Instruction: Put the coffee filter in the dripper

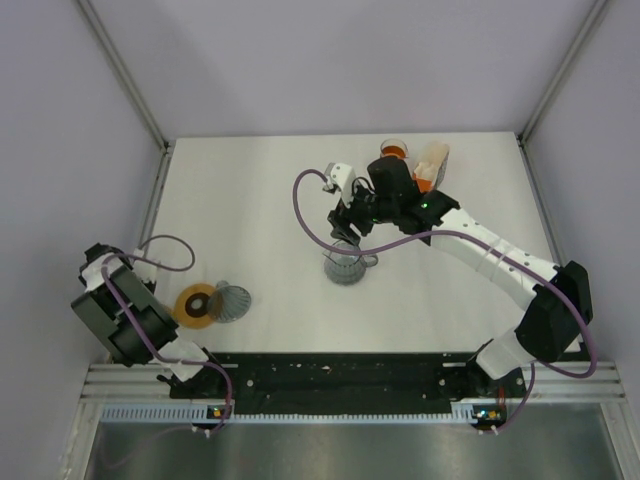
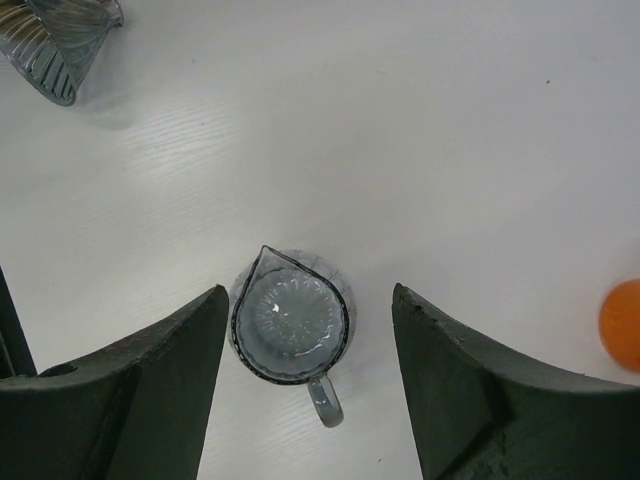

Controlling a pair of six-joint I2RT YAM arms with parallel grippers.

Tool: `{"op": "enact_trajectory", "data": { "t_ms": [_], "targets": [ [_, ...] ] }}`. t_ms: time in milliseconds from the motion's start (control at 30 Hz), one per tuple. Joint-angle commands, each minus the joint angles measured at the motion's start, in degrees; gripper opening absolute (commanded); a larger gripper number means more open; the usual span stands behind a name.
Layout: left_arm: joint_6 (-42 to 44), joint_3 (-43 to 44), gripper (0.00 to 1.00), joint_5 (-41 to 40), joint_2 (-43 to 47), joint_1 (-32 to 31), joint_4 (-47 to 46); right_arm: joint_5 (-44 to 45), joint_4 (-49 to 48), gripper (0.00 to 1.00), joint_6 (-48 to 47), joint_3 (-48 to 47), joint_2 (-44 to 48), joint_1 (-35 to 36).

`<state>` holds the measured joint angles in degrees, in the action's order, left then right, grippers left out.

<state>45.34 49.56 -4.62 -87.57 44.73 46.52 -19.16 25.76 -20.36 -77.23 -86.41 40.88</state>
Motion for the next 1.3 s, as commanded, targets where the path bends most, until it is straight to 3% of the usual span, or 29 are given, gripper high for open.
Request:
{"op": "enact_trajectory", "data": {
  "t_ms": [0,133,300,400,633,733,833,933,1067,1267],
  "targets": [
    [-2.2,2.5,0.0,13.7,2.2,-0.1,5.0,-2.2,-1.1,0.67,0.4,-1.3,1.9,0.7],
    [-3.9,8.3,0.0,24.1,4.5,-0.4,11.5,-3.3,-1.1,0.67,1.6,-2.1,1.9,0.7],
    [-7.7,12.7,0.0,29.0,7.6,-0.6,11.4,-3.8,-1.1,0.67,2.7,-2.8,2.2,0.7],
    [-8.1,18.6,0.0,36.9,7.7,-1.7,16.4,-5.4,-1.3,0.67,3.6,-3.8,2.1,0.7],
    [-13.7,34.1,0.0,53.6,6.4,-14.6,25.2,-4.4,-7.8,0.81,9.8,-6.9,2.4,4.0],
    [-15.5,39.1,0.0,65.8,5.9,-21.2,27.7,0.9,-9.9,0.83,11.9,-8.7,2.0,7.1],
    [-21.5,41.5,0.0,72.5,6.0,-26.6,24.8,5.5,-13.4,0.84,15.9,-10.4,1.4,9.8],
    [-28.5,41.4,0.0,75.9,7.0,-30.6,19.6,5.4,-18.0,0.84,23.2,-11.2,0.5,10.1],
    [-35.8,39.7,0.0,79.9,8.8,-34.8,13.1,5.2,-20.9,0.79,26.3,-12.5,-1.9,10.0],
    [-43.8,36.0,0.0,80.5,12.6,-39.8,4.8,-3.5,-24.1,0.72,28.1,-13.7,-4.5,10.1]
  ]
}}
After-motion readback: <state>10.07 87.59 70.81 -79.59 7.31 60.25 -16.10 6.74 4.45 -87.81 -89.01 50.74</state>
